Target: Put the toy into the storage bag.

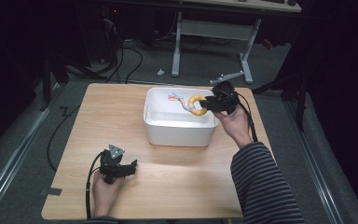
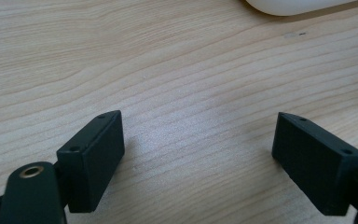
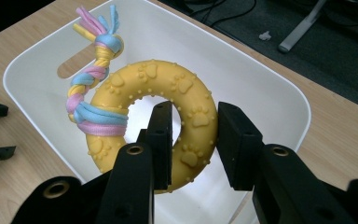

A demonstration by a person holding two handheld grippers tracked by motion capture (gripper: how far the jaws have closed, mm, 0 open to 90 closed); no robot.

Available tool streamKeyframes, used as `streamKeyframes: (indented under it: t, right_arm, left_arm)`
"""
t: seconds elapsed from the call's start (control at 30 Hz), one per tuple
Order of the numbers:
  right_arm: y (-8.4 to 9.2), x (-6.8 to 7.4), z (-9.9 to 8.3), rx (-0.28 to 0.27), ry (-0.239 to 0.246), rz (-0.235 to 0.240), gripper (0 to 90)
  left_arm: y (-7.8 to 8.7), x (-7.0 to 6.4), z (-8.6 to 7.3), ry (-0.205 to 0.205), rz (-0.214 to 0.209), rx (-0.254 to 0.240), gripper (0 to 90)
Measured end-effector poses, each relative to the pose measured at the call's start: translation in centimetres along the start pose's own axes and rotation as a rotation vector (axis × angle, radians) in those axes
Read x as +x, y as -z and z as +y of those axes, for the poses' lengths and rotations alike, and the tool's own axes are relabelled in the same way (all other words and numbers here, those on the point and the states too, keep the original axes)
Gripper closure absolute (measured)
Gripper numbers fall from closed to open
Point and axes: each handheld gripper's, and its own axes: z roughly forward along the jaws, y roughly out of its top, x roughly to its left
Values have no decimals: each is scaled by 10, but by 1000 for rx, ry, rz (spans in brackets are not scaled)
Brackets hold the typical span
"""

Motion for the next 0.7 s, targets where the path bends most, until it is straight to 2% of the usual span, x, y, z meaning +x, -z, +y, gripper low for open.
streamKeyframes:
  t: [0.33, 0.7]
  right_arm:
    - [-16, -1, 1, 31, -6, -12, 678]
    - [-35, -7, -1, 78, -44, -23, 678]
  left_arm:
    - [0, 0, 0, -1, 0, 0, 171]
    - [0, 0, 0, 1, -1, 0, 171]
